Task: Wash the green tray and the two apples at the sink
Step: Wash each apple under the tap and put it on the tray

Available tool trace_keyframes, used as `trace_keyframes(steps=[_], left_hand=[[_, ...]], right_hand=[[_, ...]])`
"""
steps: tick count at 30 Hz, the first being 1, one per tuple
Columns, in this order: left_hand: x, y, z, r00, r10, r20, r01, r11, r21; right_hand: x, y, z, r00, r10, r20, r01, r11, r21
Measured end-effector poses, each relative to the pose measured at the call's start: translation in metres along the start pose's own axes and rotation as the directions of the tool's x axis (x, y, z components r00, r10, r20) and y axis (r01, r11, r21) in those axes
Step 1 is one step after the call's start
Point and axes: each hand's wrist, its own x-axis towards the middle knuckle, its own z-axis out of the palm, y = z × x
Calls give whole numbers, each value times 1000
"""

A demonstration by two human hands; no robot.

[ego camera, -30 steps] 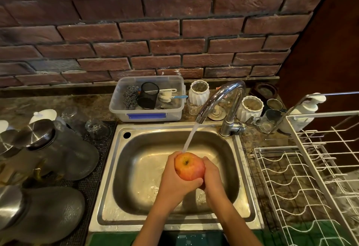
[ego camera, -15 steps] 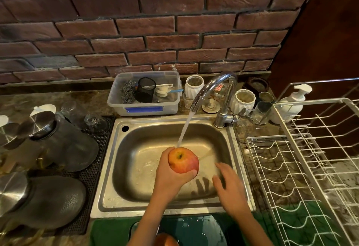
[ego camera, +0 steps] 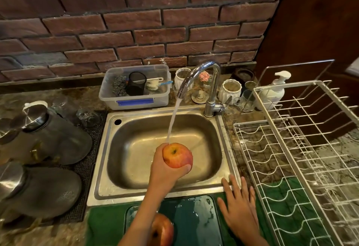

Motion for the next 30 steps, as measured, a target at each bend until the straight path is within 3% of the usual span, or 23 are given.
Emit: trace_keyframes(steps=[14,30], left_hand=[[-83,3,30,999,16,50,-18,999,39],[-170,-47,82,996,-81,-32,84,992,97]], right_hand=[[-1,5,-2,998,-54,-30,53,998,-21],[1,11,-6,993,-115,26,115,993,12]])
